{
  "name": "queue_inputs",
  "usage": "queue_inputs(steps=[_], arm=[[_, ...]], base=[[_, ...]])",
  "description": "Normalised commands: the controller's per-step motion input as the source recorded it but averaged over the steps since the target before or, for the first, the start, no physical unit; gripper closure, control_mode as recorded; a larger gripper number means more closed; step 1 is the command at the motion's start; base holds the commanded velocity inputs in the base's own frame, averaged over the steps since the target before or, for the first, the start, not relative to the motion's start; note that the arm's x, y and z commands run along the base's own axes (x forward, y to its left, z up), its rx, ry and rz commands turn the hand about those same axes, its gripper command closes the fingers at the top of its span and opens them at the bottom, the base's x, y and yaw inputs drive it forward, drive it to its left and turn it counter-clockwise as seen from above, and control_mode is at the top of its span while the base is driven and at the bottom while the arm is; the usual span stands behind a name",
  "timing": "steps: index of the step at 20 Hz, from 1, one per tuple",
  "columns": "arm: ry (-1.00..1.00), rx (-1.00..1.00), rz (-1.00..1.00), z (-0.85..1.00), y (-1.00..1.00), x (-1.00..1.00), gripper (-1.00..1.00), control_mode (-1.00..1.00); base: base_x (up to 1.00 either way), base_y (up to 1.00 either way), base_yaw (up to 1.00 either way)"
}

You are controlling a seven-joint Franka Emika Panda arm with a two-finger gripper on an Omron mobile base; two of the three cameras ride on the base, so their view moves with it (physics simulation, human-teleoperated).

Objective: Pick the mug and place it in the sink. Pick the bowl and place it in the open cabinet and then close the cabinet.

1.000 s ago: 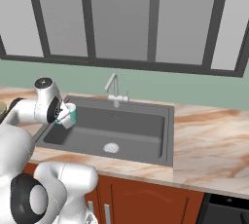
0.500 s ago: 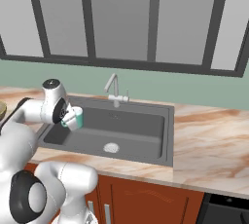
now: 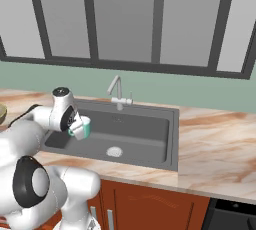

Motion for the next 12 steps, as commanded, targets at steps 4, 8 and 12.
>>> queue_inputs(steps=[4, 8, 12], arm=[[0.13, 0.01, -0.01, -0.28, -0.14, 0.28, 1.00, -1.00], [0.12, 0.01, 0.00, -0.38, -0.06, 0.24, 1.00, -1.00], [0.08, 0.00, 0.00, -0.38, -0.01, 0.31, 1.00, -1.00]], base=[[0.00, 0.00, 0.00], [0.00, 0.00, 0.00], [0.00, 0.00, 0.00]])
